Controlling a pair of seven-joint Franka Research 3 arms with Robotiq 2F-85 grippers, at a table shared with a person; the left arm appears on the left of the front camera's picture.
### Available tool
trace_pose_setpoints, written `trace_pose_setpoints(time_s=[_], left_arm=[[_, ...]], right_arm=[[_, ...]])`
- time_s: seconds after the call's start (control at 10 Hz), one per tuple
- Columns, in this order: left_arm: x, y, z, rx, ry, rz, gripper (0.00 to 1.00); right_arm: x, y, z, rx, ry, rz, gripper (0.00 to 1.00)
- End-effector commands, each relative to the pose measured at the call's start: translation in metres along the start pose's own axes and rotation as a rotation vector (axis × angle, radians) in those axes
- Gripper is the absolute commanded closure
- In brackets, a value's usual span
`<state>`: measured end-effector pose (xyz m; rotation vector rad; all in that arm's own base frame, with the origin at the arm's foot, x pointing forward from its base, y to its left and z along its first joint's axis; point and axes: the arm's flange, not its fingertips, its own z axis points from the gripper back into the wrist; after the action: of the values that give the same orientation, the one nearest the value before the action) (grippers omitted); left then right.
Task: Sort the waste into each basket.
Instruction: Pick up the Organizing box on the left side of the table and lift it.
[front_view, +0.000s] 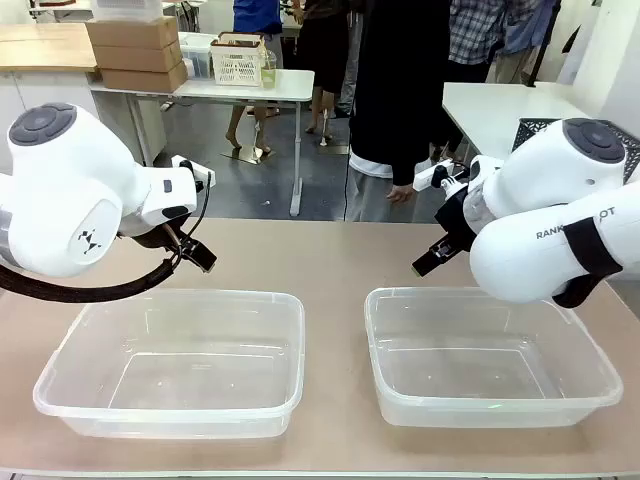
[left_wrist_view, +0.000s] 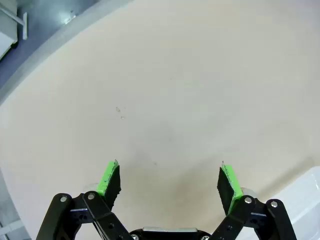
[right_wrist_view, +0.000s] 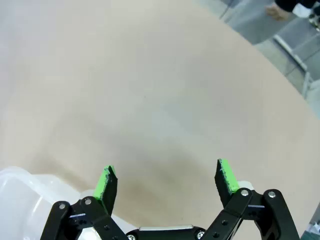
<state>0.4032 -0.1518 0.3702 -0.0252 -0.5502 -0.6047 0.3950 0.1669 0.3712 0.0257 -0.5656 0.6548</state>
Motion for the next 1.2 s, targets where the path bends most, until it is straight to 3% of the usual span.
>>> trace_pose_setpoints(time_s=[0.0,0.9,1.1], left_arm=[[0.0,0.0,0.0,0.0,0.0,0.0,0.0],[0.0,0.0,0.0,0.0,0.0,0.0,0.0],[0.022,-0.006,0.081,-0.073,-0.043,-0.04,0.0]], right_arm=[[0.0,0.0,0.0,0.0,0.0,0.0,0.0],[0.0,0.0,0.0,0.0,0.0,0.001,0.0],[0.004,-0.004,0.087,0.03,0.076,-0.142,0.0]])
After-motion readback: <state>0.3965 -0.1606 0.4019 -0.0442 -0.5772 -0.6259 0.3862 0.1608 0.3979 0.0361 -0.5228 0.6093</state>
